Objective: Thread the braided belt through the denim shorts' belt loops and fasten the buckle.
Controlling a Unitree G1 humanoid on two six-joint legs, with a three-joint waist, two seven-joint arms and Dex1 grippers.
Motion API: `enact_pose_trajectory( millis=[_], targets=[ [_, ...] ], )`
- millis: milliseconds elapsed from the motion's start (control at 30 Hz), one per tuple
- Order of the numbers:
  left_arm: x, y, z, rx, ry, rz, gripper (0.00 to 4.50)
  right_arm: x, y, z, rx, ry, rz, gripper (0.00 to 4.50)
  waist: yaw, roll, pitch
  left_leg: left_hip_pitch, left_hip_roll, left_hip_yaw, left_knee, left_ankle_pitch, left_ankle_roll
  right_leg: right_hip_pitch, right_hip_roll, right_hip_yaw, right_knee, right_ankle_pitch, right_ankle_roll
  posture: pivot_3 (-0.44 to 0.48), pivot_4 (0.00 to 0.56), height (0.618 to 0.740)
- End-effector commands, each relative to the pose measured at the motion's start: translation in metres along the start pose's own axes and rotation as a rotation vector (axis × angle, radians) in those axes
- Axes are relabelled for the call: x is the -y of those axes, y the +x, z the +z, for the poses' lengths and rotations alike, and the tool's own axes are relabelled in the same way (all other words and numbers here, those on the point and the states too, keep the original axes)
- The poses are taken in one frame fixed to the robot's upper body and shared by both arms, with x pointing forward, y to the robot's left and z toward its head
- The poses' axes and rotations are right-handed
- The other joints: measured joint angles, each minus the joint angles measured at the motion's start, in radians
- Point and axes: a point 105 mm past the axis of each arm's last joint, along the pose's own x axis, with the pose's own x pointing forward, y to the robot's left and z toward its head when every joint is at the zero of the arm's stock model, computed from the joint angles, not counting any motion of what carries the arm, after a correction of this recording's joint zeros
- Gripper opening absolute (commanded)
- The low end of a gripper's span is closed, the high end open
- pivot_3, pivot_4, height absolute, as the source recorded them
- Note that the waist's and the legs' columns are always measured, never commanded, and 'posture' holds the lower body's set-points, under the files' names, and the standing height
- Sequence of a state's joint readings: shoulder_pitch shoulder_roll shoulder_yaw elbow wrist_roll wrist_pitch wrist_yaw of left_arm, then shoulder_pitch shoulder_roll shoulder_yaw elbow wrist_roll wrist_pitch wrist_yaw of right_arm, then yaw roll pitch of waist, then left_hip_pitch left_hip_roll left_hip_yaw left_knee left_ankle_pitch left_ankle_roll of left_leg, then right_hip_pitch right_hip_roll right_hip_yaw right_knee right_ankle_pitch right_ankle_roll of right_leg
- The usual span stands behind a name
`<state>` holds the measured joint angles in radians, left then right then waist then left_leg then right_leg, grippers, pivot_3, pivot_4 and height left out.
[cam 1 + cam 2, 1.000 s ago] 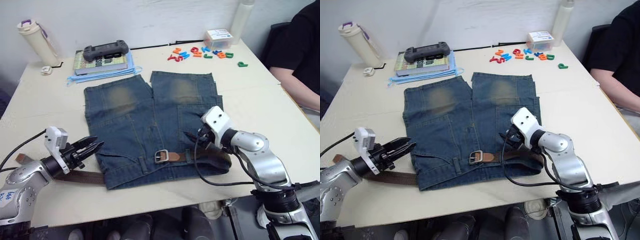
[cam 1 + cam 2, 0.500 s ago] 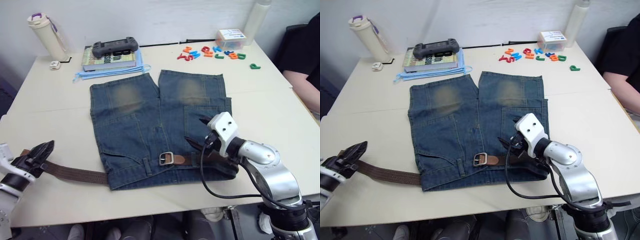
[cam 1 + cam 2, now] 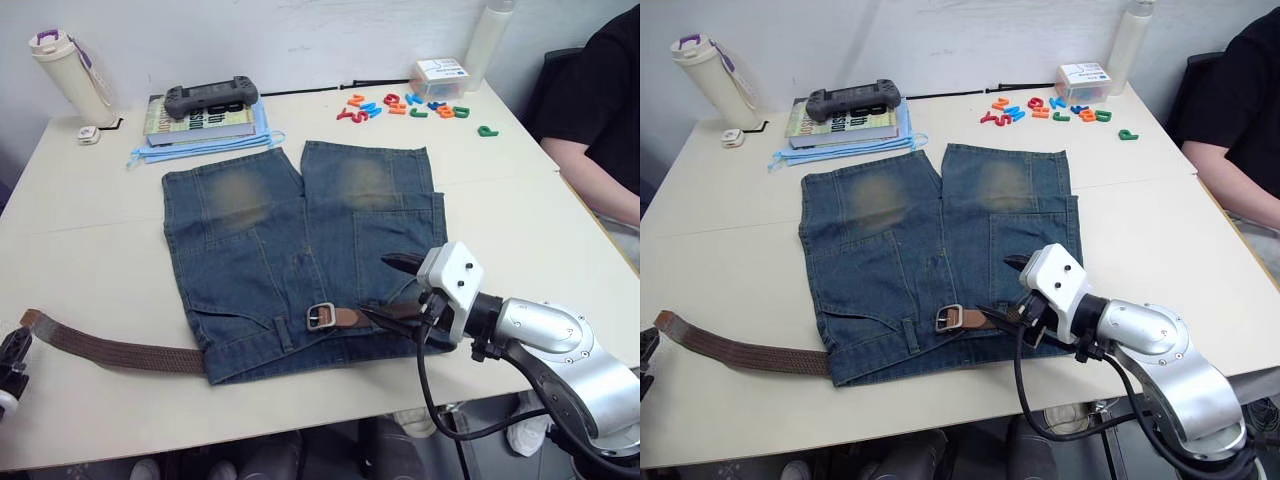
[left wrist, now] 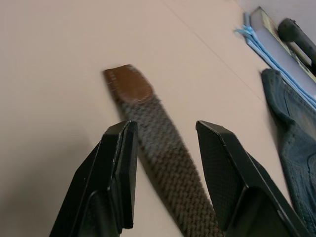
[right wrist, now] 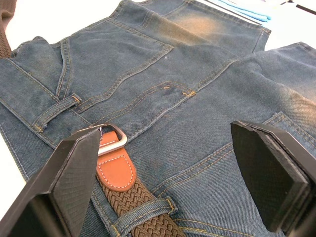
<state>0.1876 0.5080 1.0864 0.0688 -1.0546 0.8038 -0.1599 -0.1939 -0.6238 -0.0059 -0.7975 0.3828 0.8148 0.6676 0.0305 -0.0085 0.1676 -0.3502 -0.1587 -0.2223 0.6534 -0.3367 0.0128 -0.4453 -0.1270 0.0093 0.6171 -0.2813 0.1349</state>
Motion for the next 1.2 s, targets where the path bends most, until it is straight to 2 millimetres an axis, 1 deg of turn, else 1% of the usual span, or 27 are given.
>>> enact_pose_trajectory(
  millis=[33, 100, 167, 267, 367, 433, 500, 600, 667, 733, 867, 967, 1067, 1167, 1200],
  targets=[
    [0.005, -0.008, -0.006, -0.017, -0.049, -0.015, 2.19, -0.003, -0.006, 0.016, 0.04, -0.051, -0.001, 4.47, 0.003, 0.0, 0.0, 0.0, 0.0, 0.001, 0.0, 0.0, 0.001, 0.0, 0.0, 0.001, 0.0, 0.0, 0.0, 0.0, 0.15, 0.73],
    [0.006, -0.01, -0.012, -0.039, -0.089, -0.017, 2.19, -0.004, -0.007, 0.02, 0.053, -0.045, 0.006, 4.47, 0.005, -0.001, 0.0, 0.0, 0.0, 0.001, 0.0, -0.001, 0.001, 0.0, 0.0, 0.001, -0.001, 0.0, 0.0, 0.0, 0.15, 0.73],
    [0.009, -0.017, -0.032, -0.125, -0.127, -0.037, 2.19, -0.006, -0.009, 0.023, 0.059, -0.042, 0.021, 4.47, 0.005, -0.002, 0.0, 0.0, 0.001, 0.001, 0.0, -0.001, 0.0, 0.0, 0.001, 0.001, -0.001, 0.0, 0.0, 0.0, 0.15, 0.73],
    [0.019, -0.027, -0.057, -0.243, -0.131, -0.079, 2.19, -0.004, -0.01, 0.028, 0.064, -0.041, 0.022, 4.47, 0.006, -0.002, 0.0, 0.001, 0.002, 0.005, 0.0, -0.003, 0.002, 0.0, 0.002, 0.005, -0.001, 0.0, 0.0, 0.0, 0.15, 0.73],
    [0.03, -0.032, -0.071, -0.307, -0.151, -0.121, 2.19, -0.002, -0.01, 0.032, 0.077, -0.039, 0.012, 4.47, 0.008, -0.001, 0.001, 0.005, 0.004, 0.012, -0.001, -0.006, 0.004, 0.001, 0.006, 0.012, -0.002, 0.0, 0.0, 0.0, 0.15, 0.73],
    [0.033, -0.026, -0.074, -0.302, -0.165, -0.117, 2.19, -0.001, -0.009, 0.032, 0.078, -0.041, 0.005, 4.47, 0.017, 0.0, 0.001, 0.008, 0.007, 0.017, -0.001, -0.009, 0.004, 0.001, 0.01, 0.018, -0.003, 0.0, 0.0, 0.0, 0.15, 0.73],
    [0.031, -0.014, -0.073, -0.282, -0.194, -0.094, 2.19, -0.001, -0.008, 0.033, 0.078, -0.041, -0.002, 4.47, 0.026, 0.001, 0.001, 0.012, 0.011, 0.022, -0.002, -0.011, 0.003, 0.001, 0.014, 0.022, -0.003, 0.0, 0.0, 0.0, 0.15, 0.73],
    [0.029, -0.001, -0.073, -0.285, -0.201, -0.069, 2.19, 0.0, -0.007, 0.034, 0.083, -0.043, -0.012, 4.47, 0.048, 0.004, 0.002, 0.012, 0.013, 0.023, -0.002, -0.011, 0.002, 0.001, 0.015, 0.022, -0.003, 0.0, 0.0, 0.0, 0.15, 0.73],
    [0.031, 0.01, -0.073, -0.277, -0.225, -0.066, 2.19, 0.001, -0.007, 0.035, 0.087, -0.046, -0.024, 4.47, 0.054, 0.005, 0.002, 0.013, 0.014, 0.024, -0.002, -0.011, 0.001, 0.001, 0.016, 0.023, -0.002, 0.001, -0.001, 0.0, 0.15, 0.73],
    [0.033, 0.015, -0.072, -0.271, -0.245, -0.067, 2.19, 0.002, -0.007, 0.036, 0.088, -0.047, -0.031, 4.47, 0.056, 0.006, 0.001, 0.014, 0.015, 0.025, -0.002, -0.011, 0.0, 0.001, 0.017, 0.023, -0.002, 0.003, -0.003, 0.0, 0.15, 0.73],
    [0.048, 0.023, -0.079, -0.288, -0.246, -0.1, 2.19, 0.002, -0.006, 0.039, 0.097, -0.049, -0.038, 4.47, 0.051, 0.006, 0.001, 0.015, 0.017, 0.028, -0.002, -0.01, -0.002, 0.002, 0.019, 0.026, -0.002, 0.007, -0.004, 0.0, 0.15, 0.73],
    [0.049, 0.024, -0.073, -0.254, -0.208, -0.086, 2.19, 0.002, -0.006, 0.04, 0.1, -0.049, -0.035, 4.47, 0.053, 0.006, 0.001, 0.015, 0.017, 0.028, -0.002, -0.009, -0.003, 0.002, 0.02, 0.026, -0.002, 0.008, -0.004, 0.0, 0.15, 0.73],
    [0.046, 0.028, -0.046, -0.174, -0.192, -0.075, 2.19, -0.003, -0.007, 0.043, 0.12, -0.047, -0.005, 4.47, 0.053, 0.005, 0.002, 0.015, 0.017, 0.028, -0.002, -0.009, -0.003, 0.001, 0.02, 0.026, -0.002, 0.008, -0.005, 0.0, 0.15, 0.73],
    [0.043, 0.034, -0.015, -0.131, -0.137, -0.078, 2.19, -0.014, -0.008, 0.045, 0.139, -0.037, 0.087, 4.47, 0.048, 0.0, 0.004, 0.014, 0.022, 0.028, -0.002, -0.01, -0.005, 0.001, 0.025, 0.027, -0.003, 0.009, -0.006, 0.0, 0.15, 0.73],
    [0.041, 0.037, -0.008, -0.129, -0.118, -0.077, 2.19, -0.016, -0.008, 0.045, 0.143, -0.035, 0.109, 4.47, 0.046, -0.002, 0.004, 0.014, 0.024, 0.029, -0.002, -0.011, -0.006, 0.001, 0.028, 0.027, -0.004, 0.01, -0.008, 0.0, 0.15, 0.73]
  ],
)
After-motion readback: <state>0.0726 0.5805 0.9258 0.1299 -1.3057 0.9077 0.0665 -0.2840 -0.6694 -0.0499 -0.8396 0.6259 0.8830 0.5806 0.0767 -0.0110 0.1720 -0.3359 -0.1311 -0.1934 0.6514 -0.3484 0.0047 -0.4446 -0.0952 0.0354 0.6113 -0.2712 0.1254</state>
